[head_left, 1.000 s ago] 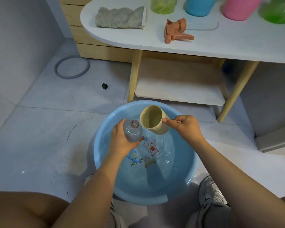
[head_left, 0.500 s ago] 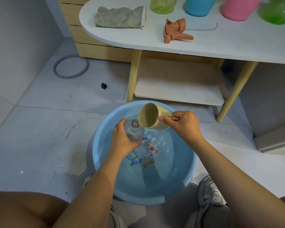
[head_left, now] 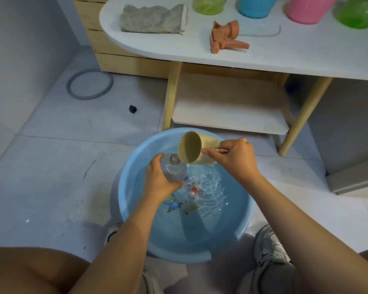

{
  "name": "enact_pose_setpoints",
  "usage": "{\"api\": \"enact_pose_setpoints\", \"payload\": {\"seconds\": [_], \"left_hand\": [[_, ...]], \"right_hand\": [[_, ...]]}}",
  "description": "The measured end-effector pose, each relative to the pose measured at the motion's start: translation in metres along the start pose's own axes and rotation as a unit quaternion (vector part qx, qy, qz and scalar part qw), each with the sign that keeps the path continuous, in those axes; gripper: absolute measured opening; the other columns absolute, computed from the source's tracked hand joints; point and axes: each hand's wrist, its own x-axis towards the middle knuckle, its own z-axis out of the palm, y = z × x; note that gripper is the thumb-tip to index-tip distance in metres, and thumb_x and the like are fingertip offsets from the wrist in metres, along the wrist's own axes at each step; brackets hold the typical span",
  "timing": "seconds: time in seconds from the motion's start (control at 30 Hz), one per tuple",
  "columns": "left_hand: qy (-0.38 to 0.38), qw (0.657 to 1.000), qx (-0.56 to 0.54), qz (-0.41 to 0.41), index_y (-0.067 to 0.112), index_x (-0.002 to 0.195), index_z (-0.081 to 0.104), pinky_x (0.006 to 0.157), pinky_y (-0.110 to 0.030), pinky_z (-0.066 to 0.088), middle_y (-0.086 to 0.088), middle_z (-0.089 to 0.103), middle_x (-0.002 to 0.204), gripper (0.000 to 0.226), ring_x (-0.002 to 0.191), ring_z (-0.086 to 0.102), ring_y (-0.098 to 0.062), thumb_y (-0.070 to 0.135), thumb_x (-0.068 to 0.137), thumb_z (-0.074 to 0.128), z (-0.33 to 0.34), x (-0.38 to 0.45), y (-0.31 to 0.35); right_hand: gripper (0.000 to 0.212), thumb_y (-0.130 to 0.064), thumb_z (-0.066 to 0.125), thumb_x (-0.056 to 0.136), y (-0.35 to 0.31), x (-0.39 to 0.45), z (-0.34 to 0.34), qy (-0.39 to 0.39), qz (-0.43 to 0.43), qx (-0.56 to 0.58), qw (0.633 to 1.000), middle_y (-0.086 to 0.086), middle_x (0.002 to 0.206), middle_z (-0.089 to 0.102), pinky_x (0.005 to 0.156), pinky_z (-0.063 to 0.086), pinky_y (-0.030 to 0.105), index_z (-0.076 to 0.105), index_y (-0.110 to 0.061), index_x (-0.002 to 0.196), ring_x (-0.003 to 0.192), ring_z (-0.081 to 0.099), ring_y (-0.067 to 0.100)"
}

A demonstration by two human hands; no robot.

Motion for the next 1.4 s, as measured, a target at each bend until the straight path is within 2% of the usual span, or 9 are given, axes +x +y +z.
{"api": "enact_pose_setpoints", "payload": {"seconds": [0.17,0.37,0.53,0.7,0.93,1.1,1.27,1.4], "left_hand": [[-0.005,1.000,-0.001,0.004,0.028,0.138,0.027,0.101,-0.038,0.041,-0.004,0.036,0.136,0.103,0.126,0.038,-0.023,0.028,0.056,0.088,0.001,0.000,-0.001],[-0.009,1.000,0.002,0.009,0.025,0.140,0.026,0.103,-0.037,0.039,-0.004,0.034,0.138,0.101,0.127,0.036,-0.023,0.027,0.059,0.087,0.000,-0.001,0.000],[-0.007,1.000,-0.003,0.014,0.023,0.140,0.027,0.101,-0.033,0.038,-0.003,0.033,0.139,0.101,0.128,0.038,-0.021,0.023,0.060,0.087,0.001,0.001,0.001],[-0.011,1.000,-0.002,0.015,0.022,0.140,0.027,0.097,-0.031,0.039,-0.003,0.034,0.138,0.101,0.126,0.039,-0.021,0.024,0.059,0.087,0.002,0.000,0.001],[-0.008,1.000,-0.004,0.007,0.022,0.140,0.026,0.094,-0.027,0.037,-0.004,0.034,0.138,0.101,0.126,0.039,-0.022,0.022,0.060,0.087,0.000,-0.001,0.003],[-0.011,1.000,0.001,0.011,0.023,0.140,0.026,0.099,-0.034,0.040,-0.004,0.034,0.138,0.101,0.126,0.040,-0.023,0.023,0.060,0.088,0.000,-0.002,0.003],[-0.014,1.000,0.002,0.002,0.024,0.140,0.026,0.100,-0.038,0.043,-0.004,0.033,0.139,0.102,0.126,0.040,-0.023,0.026,0.059,0.088,0.000,-0.002,0.004],[-0.015,1.000,0.004,0.003,0.023,0.140,0.026,0.100,-0.040,0.043,-0.004,0.034,0.139,0.102,0.126,0.041,-0.024,0.024,0.059,0.088,0.000,-0.001,0.004]], "right_hand": [[0.052,-0.037,0.074,0.077,-0.007,0.000,-0.004,0.012,-0.014,-0.007,1.000,0.024,0.057,0.055,0.064,0.017,0.024,0.054,0.005,0.053,0.063,0.030,0.022],[0.046,-0.036,0.075,0.077,-0.007,0.001,-0.003,0.010,-0.027,-0.029,0.999,0.019,0.056,0.058,0.067,0.018,0.021,0.061,0.002,0.056,0.055,0.030,0.011],[0.046,-0.037,0.075,0.075,-0.007,0.002,-0.003,0.016,-0.041,-0.036,0.998,0.018,0.056,0.057,0.068,0.019,0.021,0.064,0.004,0.060,0.065,0.031,0.017],[0.044,-0.037,0.076,0.074,-0.008,0.003,-0.002,0.023,-0.059,-0.048,0.997,0.001,0.048,0.040,0.067,0.018,0.022,0.060,-0.002,0.054,0.070,0.030,0.018],[0.044,-0.040,0.076,0.073,-0.003,0.004,0.002,0.036,-0.083,-0.071,0.993,0.012,0.053,0.053,0.064,0.016,0.021,0.064,-0.002,0.056,0.075,0.033,0.021],[0.044,-0.041,0.076,0.068,-0.001,0.006,0.005,0.077,-0.125,-0.075,0.986,-0.003,0.045,0.037,0.063,0.014,0.024,0.053,-0.010,0.045,0.060,0.034,0.021],[0.047,-0.046,0.070,0.069,0.002,0.008,0.007,0.078,-0.146,-0.098,0.981,-0.005,0.043,0.036,0.065,0.015,0.024,0.054,-0.009,0.045,0.053,0.036,0.022],[0.044,-0.043,0.071,0.069,0.001,0.009,0.006,0.092,-0.177,-0.116,0.973,-0.005,0.041,0.036,0.065,0.014,0.022,0.053,-0.012,0.044,0.051,0.036,0.021]]}}
